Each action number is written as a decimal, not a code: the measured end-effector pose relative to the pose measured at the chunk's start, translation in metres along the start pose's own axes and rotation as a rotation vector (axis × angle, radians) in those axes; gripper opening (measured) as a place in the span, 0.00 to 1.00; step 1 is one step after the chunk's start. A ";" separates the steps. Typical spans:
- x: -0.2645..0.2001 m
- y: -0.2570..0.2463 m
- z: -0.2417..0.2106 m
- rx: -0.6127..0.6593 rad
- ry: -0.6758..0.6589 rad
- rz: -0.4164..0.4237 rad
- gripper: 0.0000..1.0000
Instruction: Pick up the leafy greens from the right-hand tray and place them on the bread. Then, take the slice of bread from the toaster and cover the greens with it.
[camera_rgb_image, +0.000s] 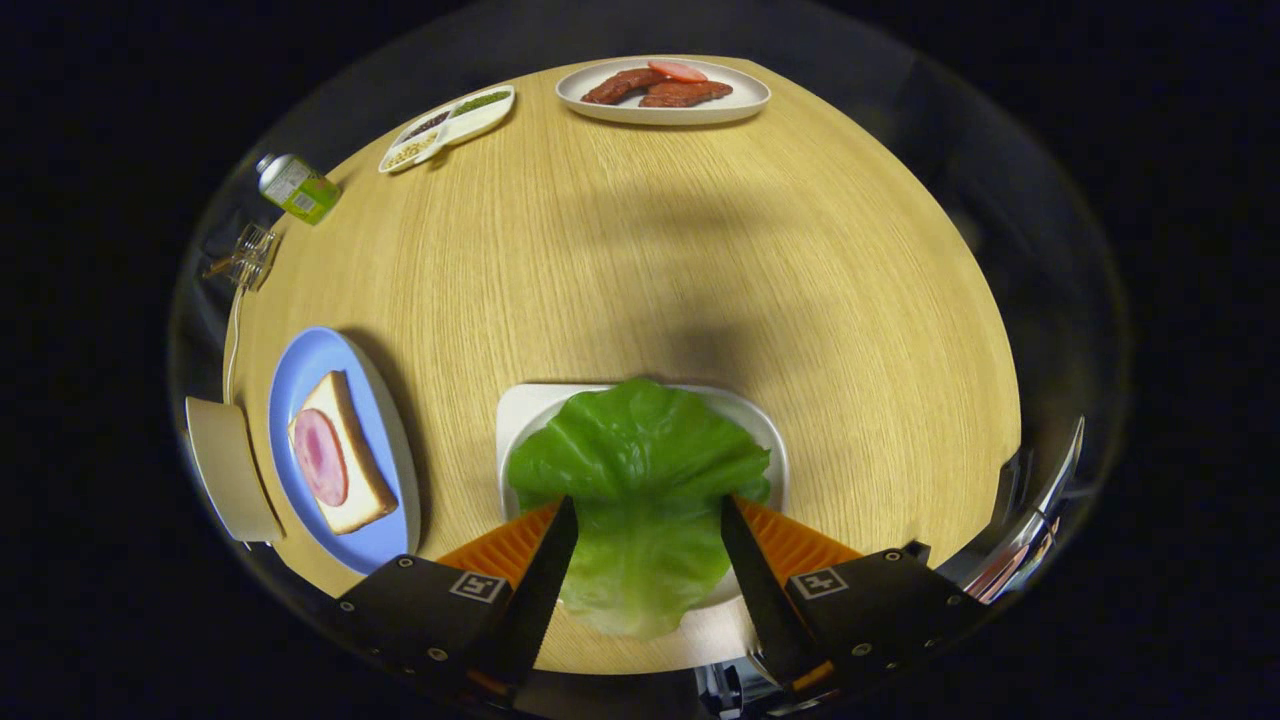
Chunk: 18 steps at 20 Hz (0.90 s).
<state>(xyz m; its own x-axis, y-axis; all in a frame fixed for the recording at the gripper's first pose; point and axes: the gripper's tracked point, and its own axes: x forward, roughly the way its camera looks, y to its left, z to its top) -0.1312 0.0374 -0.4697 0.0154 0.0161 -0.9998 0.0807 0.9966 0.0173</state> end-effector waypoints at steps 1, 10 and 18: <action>0.001 0.001 0.000 -0.006 0.000 -0.004 0.87; 0.001 0.008 0.000 -0.015 -0.008 -0.012 0.68; 0.001 0.003 0.001 -0.016 -0.038 -0.002 0.11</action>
<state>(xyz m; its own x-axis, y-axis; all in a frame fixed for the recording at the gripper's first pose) -0.1295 0.0398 -0.4707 0.0534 0.0109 -0.9985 0.0651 0.9978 0.0144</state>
